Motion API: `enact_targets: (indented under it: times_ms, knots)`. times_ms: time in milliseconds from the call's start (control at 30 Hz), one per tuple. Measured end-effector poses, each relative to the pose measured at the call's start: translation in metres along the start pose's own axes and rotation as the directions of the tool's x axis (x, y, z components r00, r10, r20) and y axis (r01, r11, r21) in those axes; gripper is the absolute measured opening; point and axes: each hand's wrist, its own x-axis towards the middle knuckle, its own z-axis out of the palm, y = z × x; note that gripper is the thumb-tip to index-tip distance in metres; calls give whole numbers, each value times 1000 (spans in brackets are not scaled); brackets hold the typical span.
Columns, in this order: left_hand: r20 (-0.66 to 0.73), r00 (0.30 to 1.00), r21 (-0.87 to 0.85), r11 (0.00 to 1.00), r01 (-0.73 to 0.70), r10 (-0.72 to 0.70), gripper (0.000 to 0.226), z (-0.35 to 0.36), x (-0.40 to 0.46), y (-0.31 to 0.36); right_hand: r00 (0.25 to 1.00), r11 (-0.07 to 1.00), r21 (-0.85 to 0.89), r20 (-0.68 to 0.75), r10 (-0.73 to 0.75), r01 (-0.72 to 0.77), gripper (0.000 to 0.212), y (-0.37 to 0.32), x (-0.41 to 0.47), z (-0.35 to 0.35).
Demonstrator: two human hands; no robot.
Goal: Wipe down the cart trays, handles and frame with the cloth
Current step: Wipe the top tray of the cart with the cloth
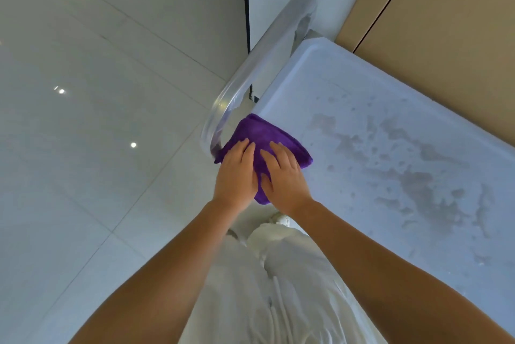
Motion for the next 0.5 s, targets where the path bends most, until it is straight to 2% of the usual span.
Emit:
enact_targets:
  times_ms: [100, 167, 233, 333, 500]
  knots:
    - [36, 999, 27, 1000, 16, -17, 46, 6, 3, 0, 994, 999, 22, 101, 44, -46, 47, -5, 4, 10]
    - [70, 997, 85, 996, 34, -40, 48, 10, 5, -1, 991, 993, 24, 82, 109, -112, 49, -6, 4, 21]
    - [112, 993, 129, 991, 25, -40, 49, 13, 9, -4, 986, 985, 45, 22, 163, -164, 50, -7, 4, 30]
    - [73, 995, 110, 991, -69, 61, 47, 16, 18, -10, 966, 968, 67, -71, 248, -243, 41, -14, 8, 31]
    - [55, 986, 98, 982, -159, 154, 47, 11, 27, -31, 909, 931, 7, -217, 357, -364, 45, -26, 16, 32]
